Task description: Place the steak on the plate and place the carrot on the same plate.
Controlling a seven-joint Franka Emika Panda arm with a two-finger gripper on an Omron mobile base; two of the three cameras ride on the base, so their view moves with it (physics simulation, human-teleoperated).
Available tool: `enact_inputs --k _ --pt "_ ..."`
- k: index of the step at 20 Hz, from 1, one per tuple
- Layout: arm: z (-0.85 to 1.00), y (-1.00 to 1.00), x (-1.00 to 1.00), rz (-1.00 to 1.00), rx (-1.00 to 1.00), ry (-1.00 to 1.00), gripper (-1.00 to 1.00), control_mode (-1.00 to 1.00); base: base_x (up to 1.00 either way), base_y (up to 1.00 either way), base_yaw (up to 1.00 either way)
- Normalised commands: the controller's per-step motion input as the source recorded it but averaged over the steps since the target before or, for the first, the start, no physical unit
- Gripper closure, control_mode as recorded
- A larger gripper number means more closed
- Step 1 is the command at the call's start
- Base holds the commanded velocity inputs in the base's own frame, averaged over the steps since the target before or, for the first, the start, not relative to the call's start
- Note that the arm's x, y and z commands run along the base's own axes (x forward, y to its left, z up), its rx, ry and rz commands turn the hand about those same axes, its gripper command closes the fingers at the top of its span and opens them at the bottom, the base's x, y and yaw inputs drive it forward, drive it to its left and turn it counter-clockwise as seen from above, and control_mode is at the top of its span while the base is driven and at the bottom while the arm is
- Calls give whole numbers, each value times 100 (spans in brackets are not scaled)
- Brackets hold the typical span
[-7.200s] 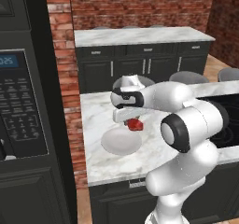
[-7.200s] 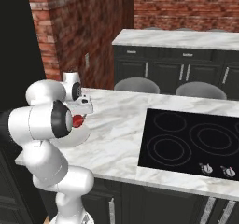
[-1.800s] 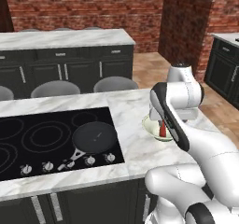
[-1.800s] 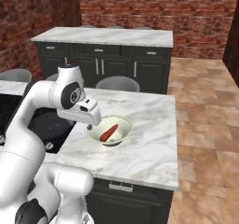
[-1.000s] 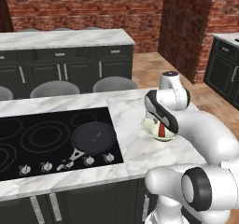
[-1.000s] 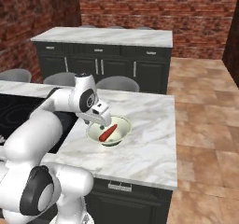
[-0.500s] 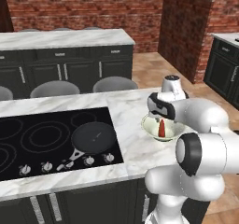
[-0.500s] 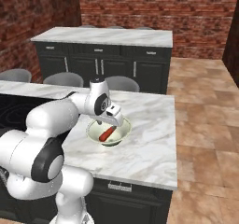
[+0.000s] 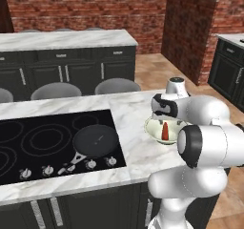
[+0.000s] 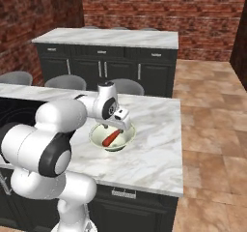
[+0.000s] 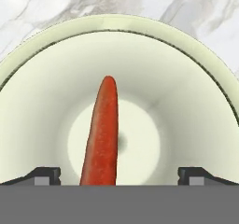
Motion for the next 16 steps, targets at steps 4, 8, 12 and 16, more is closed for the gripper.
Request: enact_inputs --k 4,8,12,16 --pt "-20 6 -13 2 4 -2 -100 -100 0 0 0" --pt "-18 12 0 1 1 -3 -100 -100 0 0 0" --pt "-14 12 0 1 0 0 -100 -100 0 0 0" --pt "-22 0 -1 1 0 0 -100 -100 0 0 0"
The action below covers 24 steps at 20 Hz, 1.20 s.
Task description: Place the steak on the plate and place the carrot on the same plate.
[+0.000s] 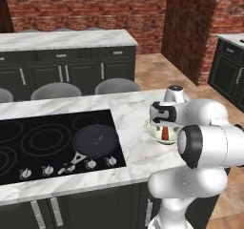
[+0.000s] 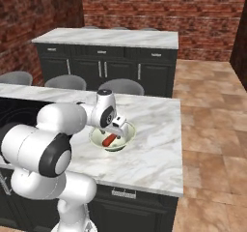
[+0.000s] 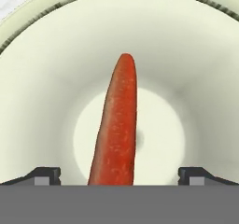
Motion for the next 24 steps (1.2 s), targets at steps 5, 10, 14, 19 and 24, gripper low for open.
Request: enact_inputs --k 5,10,14,19,24 --pt "-26 0 -5 0 0 0 -100 -100 0 0 0" --pt "-25 0 -12 0 0 0 -100 -100 0 0 0" --pt "-1 0 0 0 0 0 100 -100 0 0 0" --pt "3 0 0 0 0 0 100 -100 0 0 0" --pt "35 0 -1 0 0 0 100 -100 0 0 0"
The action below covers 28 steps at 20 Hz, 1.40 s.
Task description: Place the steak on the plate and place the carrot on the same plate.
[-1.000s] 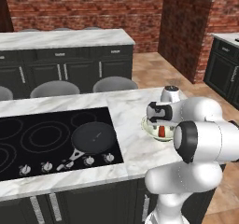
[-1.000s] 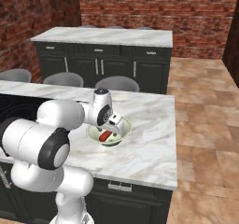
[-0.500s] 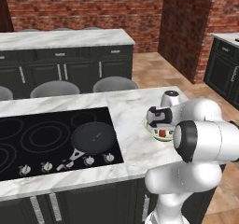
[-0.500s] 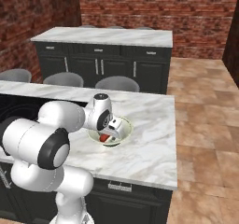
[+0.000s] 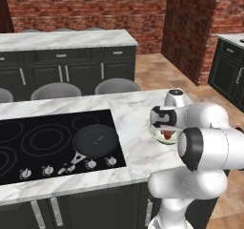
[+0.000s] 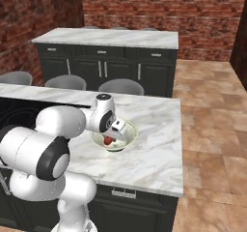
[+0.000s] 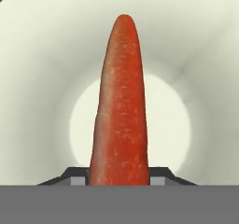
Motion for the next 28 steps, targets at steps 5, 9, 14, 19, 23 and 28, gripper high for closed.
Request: enact_inputs --k 5,9,14,19,23,28 --pt "94 0 -8 -4 3 0 100 -100 0 0 0" --pt "94 10 -42 -4 0 0 100 -100 0 0 0" --pt "85 17 -98 -4 0 0 100 -100 0 0 0" --pt "43 4 -96 -2 0 1 100 -100 0 0 0" --pt "0 0 -76 -2 0 5 100 -100 0 0 0" --pt "0 0 -5 0 0 0 100 -100 0 0 0"
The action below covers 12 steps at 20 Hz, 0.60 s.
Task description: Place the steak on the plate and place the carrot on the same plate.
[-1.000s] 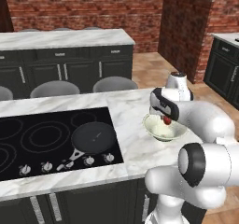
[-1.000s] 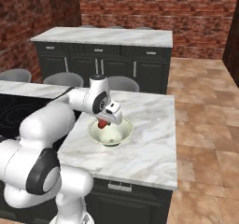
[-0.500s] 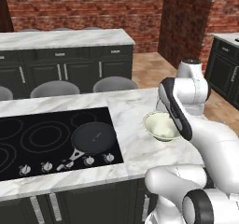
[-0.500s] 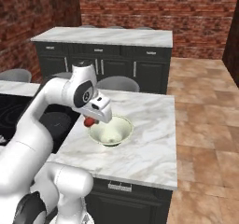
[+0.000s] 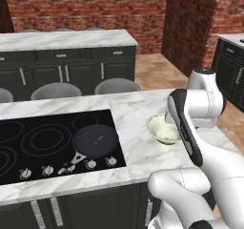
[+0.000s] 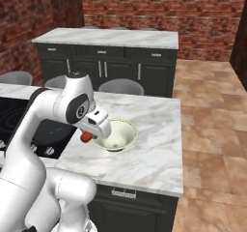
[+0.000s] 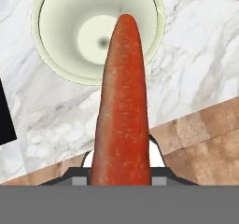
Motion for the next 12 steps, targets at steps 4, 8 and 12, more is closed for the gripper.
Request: enact_inputs --k 4,8,12 --pt "-1 28 -18 0 1 0 100 -100 0 0 0" --pt "0 0 0 0 0 0 100 100 -24 91 1" --pt "0 0 0 0 0 0 100 100 0 100 0"
